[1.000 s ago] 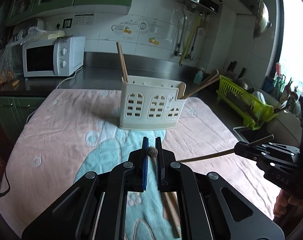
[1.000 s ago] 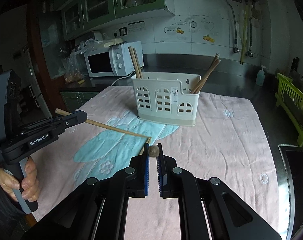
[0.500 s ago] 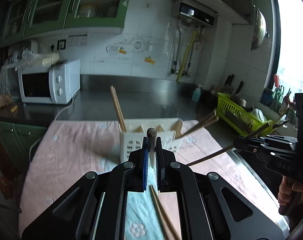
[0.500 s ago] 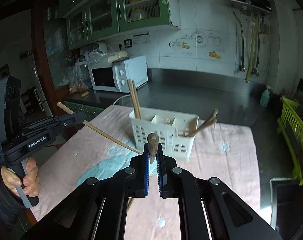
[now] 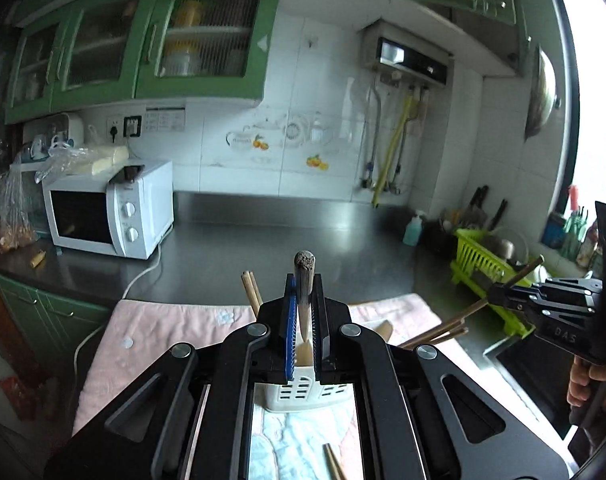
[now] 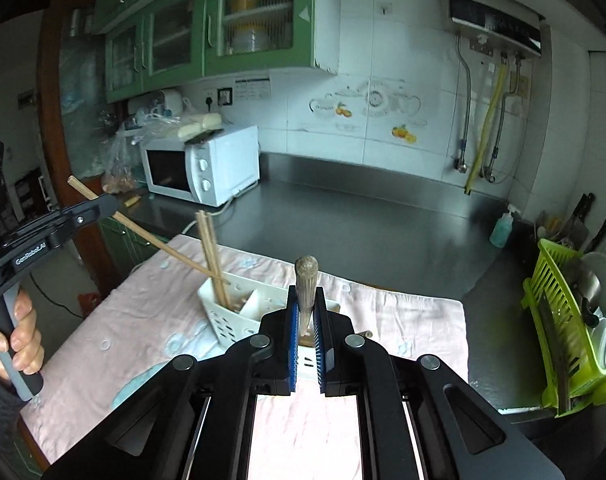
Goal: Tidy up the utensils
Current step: 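Lower both chopsticks into the holder and open both tools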
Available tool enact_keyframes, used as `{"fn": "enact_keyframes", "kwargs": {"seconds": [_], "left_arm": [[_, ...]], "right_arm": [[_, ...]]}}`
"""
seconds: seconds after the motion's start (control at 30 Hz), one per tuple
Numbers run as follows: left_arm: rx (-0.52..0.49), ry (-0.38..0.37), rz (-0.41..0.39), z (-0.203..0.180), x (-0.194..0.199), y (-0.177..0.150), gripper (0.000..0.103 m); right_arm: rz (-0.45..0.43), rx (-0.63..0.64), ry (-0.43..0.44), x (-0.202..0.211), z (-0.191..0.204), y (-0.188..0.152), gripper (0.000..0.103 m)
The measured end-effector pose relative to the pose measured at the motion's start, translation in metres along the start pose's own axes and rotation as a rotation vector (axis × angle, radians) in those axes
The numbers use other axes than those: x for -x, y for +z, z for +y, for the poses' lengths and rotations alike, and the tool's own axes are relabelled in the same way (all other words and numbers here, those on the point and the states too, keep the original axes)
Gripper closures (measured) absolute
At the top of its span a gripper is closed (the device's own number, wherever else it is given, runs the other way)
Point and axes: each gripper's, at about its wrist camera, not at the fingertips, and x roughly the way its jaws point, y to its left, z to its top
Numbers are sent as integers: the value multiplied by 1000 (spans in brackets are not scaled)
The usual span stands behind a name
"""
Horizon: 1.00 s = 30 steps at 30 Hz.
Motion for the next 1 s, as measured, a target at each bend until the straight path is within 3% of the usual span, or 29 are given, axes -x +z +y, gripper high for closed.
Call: {"fn": "enact_keyframes", "kwargs": {"seconds": [0.17,0.53,0.7,0.77,1.0], "left_arm": [[0,21,87,8,-33,0,98],[31,25,138,23,-65,-11,98],[29,25,125,23,-62,-11,94],[32,26,116,22,-57,-11,91],[26,45,80,17,-17,-21,80]], "right_arm": [[74,-5,-5,-41,-4,-2,96],[133,-29,7,-83,-6,-11,96],[115,-41,-4,-78,-9,-12,90],[101,-44,-4,-73,-10,-11,80],[48,-51,9,-29,3,-34,80]]}}
